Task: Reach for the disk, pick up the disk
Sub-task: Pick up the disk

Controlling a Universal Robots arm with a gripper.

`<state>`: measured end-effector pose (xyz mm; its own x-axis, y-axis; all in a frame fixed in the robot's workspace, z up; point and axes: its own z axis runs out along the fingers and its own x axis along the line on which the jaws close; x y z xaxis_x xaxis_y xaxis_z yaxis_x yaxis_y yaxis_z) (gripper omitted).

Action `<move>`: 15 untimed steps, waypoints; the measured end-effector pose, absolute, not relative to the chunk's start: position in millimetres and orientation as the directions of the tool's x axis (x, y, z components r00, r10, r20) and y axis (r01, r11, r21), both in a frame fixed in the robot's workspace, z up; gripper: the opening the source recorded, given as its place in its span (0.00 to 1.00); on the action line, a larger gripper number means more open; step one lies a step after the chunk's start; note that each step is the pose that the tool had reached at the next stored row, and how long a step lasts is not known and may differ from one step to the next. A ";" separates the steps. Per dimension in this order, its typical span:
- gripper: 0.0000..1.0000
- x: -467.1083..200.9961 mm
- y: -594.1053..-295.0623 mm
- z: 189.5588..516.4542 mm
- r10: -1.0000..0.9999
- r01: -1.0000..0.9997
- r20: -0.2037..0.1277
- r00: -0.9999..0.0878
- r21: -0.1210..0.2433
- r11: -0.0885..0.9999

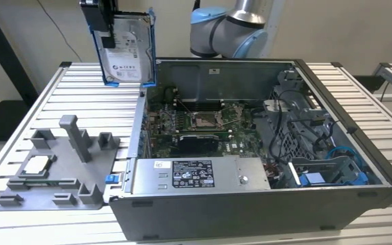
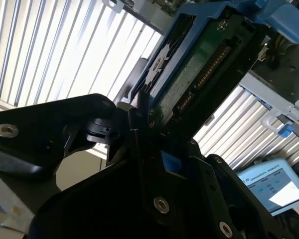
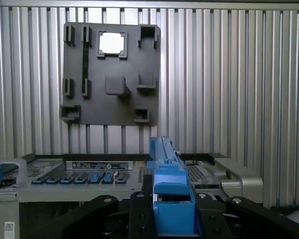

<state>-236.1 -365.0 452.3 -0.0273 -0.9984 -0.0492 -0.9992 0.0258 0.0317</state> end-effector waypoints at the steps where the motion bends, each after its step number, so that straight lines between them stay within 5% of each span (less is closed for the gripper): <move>1: 0.00 -231.3 -365.0 452.4 -0.998 -0.999 -0.049 -0.027 0.032 0.026; 15: 0.00 -182.5 -365.0 452.4 -0.998 -0.999 -0.049 -0.027 0.032 0.026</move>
